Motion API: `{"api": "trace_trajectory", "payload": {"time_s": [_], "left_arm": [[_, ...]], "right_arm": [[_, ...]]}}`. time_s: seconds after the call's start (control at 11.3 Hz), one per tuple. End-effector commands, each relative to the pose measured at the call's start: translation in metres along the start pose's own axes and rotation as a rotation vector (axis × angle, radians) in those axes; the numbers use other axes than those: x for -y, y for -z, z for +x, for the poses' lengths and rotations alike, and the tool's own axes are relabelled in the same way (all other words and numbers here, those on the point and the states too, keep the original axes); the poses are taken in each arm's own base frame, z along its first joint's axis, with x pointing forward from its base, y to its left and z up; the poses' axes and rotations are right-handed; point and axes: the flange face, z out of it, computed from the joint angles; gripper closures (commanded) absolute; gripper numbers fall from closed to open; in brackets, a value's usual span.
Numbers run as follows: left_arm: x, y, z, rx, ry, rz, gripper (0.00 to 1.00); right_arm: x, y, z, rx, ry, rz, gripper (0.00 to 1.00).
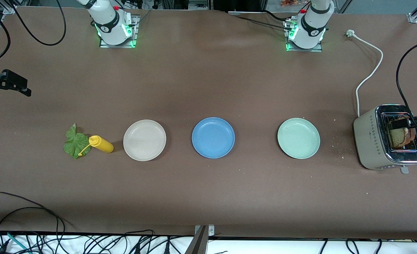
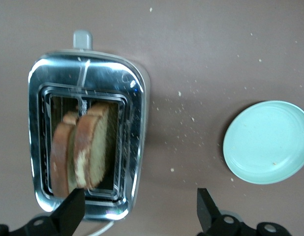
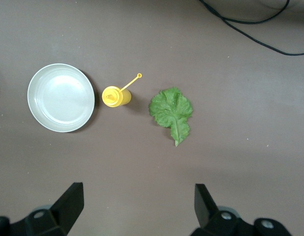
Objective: Make sandwich in blue plate with both arms
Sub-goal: 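Reach the left gripper down into the toaster and grasp a bread slice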
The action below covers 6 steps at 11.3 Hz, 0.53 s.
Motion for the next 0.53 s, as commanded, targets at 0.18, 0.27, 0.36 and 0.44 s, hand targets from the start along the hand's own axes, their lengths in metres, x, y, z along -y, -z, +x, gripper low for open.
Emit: {"api": "trace_trajectory", "payload": {"time_s": [0.18, 0.27, 0.36, 0.44], "left_arm": [[0.036, -0.021, 0.024, -0.044, -0.069, 0.020, 0.00], [0.038, -0.026, 0.029, -0.066, -0.069, 0.025, 0.00], [0.042, -0.035, 0.034, -0.068, -0.065, 0.025, 0.00], [0.043, -0.044, 0.036, -0.057, -0.062, 0.019, 0.00]], "right_arm": [[0.001, 0.003, -0.002, -0.008, 0.013, 0.003, 0.00], [0.000, 0.002, -0.001, -0.007, 0.012, 0.005, 0.00], [0.000, 0.003, -0.002, -0.007, 0.012, 0.003, 0.00], [0.000, 0.002, -0.001, -0.007, 0.012, 0.005, 0.00]]}}
